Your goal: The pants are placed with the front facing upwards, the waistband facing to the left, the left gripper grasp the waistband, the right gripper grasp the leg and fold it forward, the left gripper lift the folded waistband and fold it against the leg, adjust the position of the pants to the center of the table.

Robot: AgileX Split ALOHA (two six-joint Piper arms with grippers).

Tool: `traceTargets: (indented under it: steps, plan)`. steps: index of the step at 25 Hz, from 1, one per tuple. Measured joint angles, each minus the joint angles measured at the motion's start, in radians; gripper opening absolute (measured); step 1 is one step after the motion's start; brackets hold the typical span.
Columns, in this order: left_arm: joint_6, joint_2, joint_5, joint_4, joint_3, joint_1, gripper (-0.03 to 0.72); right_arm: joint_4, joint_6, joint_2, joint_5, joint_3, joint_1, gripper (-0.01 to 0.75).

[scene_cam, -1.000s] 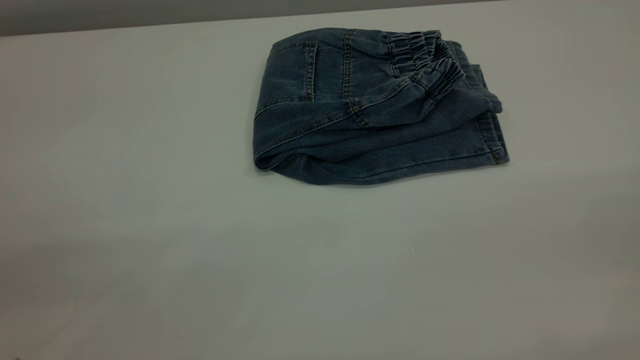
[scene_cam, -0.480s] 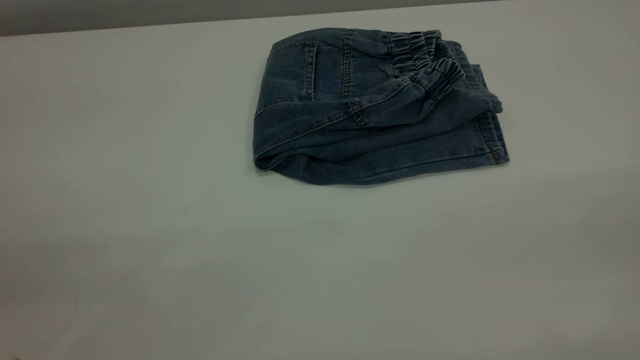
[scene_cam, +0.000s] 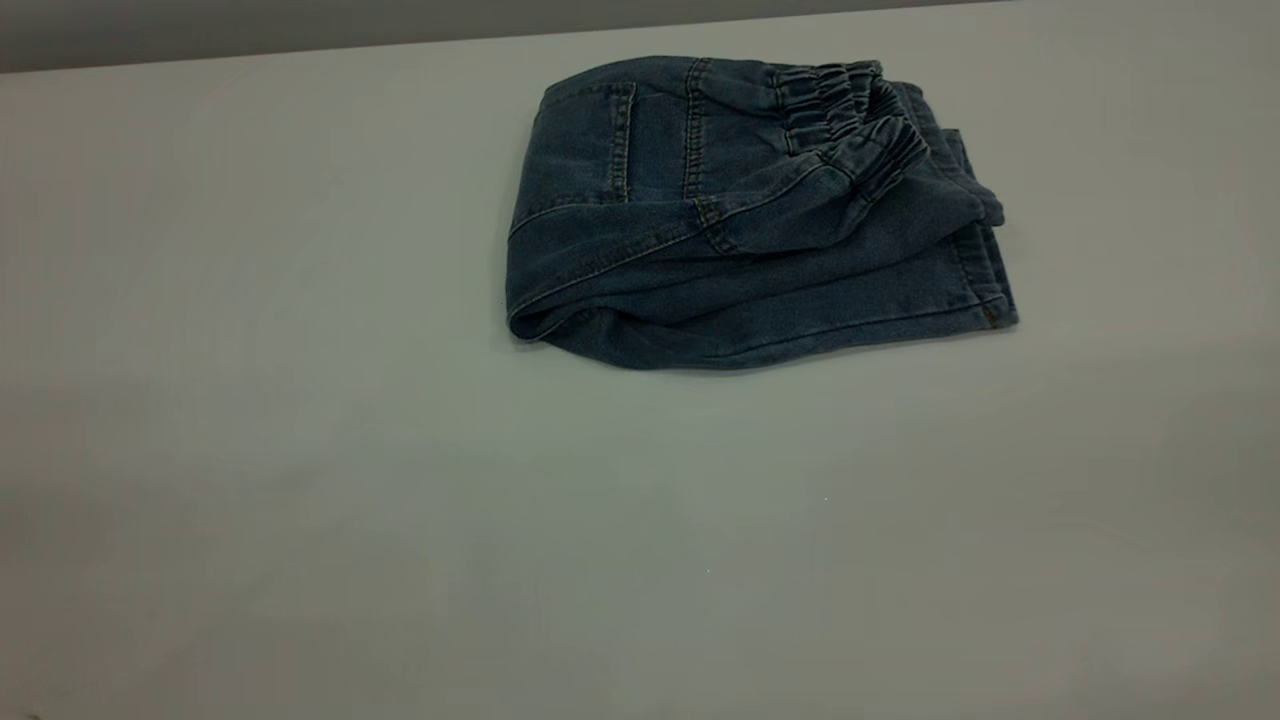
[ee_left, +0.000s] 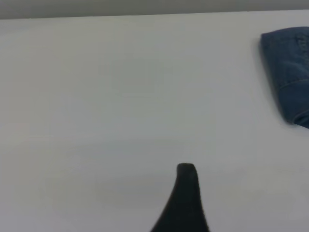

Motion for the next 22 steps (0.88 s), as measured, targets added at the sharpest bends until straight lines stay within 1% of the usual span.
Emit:
traceTargets:
  steps: [1,4,22]
  plan:
    - [0.000,0.000,-0.001,0.000,0.000,-0.004,0.571,0.000,0.000,0.000,0.000,0.000,0.000,0.498]
    - [0.000,0.000,-0.001,0.000,0.000,-0.044,0.571,-0.001,0.000,0.000,0.000,0.000,-0.002,0.498]
    - [0.000,0.000,-0.001,0.000,0.000,-0.046,0.571,0.000,0.000,0.000,0.000,0.000,-0.003,0.498]
